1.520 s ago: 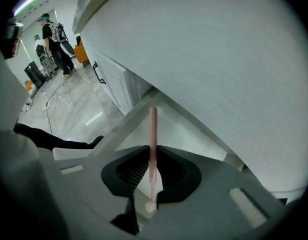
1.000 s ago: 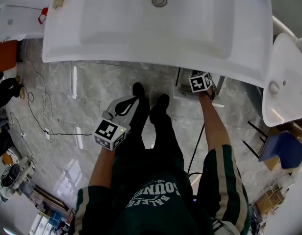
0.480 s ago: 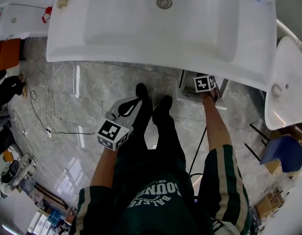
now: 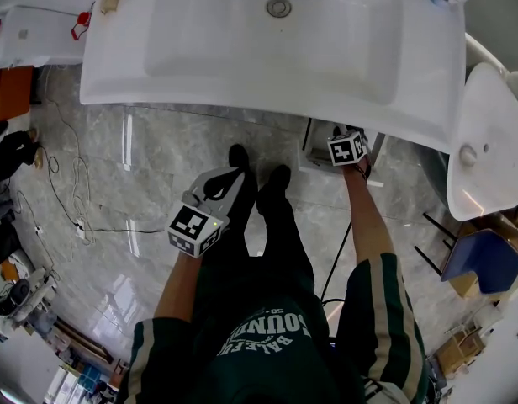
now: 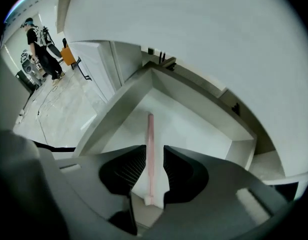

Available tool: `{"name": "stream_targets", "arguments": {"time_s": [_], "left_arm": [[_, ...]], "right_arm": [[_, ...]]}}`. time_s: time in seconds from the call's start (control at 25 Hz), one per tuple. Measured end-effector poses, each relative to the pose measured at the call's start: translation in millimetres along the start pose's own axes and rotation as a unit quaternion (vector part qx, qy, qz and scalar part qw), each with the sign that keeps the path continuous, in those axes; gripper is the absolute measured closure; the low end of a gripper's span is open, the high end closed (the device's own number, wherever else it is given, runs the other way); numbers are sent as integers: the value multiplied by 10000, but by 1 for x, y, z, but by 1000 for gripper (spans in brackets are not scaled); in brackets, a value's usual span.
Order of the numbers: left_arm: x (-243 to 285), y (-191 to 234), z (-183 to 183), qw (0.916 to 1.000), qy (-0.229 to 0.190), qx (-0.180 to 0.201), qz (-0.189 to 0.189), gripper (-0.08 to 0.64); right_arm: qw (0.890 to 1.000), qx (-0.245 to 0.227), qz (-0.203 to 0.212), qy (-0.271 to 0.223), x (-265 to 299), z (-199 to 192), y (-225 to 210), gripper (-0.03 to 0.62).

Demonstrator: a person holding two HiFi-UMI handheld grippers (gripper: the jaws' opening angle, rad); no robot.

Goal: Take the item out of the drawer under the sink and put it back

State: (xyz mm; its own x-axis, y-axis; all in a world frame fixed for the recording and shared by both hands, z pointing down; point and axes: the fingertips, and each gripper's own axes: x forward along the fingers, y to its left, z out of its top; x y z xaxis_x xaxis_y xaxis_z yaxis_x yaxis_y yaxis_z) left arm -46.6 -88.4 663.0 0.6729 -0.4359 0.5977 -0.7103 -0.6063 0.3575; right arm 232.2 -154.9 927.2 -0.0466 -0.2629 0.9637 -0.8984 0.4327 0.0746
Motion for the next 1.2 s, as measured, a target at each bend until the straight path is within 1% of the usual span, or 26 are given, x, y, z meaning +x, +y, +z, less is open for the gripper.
{"name": "stream_targets", "arguments": {"time_s": [0.2,0.36,0.52,0.68,0.76,0.96,1.08,1.2], "left_arm": [[-2,-17,14,9998,-99,60,-161,509],[-10,-33,30,9994,-195,131,-266,509],[-12,-44,52,9984,-341,268,-366,509],[-12,-54,78,9967,-560,428,-412,511],[-17,-57,90,9956,-663,508,-423,509],[-29,-62,119,9925,-939,675,-391,509],[-36,-69,143,9892,-1158,811,-375,509],[-48,-72,167,9849,-1365,1012,-329,509]], "right_arm": [[9995,114,-121,-259,-39,6,-3,506],[9986,304,-66,-424,-82,1,6,509],[9976,453,-60,-515,-123,-6,12,588],[9944,679,31,-813,-160,-4,17,591],[9918,771,82,-1015,-185,3,24,591],[9775,1111,273,-1773,-241,30,39,591],[9648,1099,248,-2375,-282,57,34,591],[9488,918,158,-3020,-326,87,30,591]]}}
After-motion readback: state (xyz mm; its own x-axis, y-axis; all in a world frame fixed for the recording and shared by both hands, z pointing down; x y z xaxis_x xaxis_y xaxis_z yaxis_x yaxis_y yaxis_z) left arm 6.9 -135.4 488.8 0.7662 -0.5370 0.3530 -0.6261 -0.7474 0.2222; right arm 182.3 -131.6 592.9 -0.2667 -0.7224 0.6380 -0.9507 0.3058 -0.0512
